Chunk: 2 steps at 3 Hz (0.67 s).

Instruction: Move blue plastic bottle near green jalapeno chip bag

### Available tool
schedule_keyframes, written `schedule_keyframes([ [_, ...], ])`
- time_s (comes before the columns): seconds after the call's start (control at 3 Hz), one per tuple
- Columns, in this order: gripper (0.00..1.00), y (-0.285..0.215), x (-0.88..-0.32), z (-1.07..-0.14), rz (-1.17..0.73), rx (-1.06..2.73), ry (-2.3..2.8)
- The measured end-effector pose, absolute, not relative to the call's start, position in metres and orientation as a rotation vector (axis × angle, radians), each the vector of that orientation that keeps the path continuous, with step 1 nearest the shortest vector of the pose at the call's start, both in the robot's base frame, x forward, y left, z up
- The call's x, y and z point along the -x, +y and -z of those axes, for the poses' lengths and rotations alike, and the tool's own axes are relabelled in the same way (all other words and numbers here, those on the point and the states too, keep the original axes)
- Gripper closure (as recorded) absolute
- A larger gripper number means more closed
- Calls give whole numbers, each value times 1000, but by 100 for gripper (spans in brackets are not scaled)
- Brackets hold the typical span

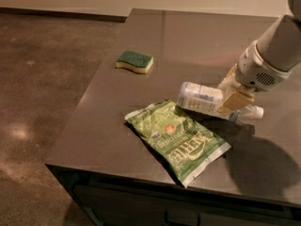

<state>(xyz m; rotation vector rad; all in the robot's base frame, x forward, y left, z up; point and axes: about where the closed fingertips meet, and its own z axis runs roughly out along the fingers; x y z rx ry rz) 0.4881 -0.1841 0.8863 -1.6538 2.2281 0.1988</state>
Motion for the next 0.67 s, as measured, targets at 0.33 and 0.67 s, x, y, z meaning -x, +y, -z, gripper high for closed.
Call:
schedule_keyframes([
  [0.33, 0, -183, -488, -886, -198, 1655, 2227],
  [0.67, 0, -183, -488, -886, -198, 1655, 2227],
])
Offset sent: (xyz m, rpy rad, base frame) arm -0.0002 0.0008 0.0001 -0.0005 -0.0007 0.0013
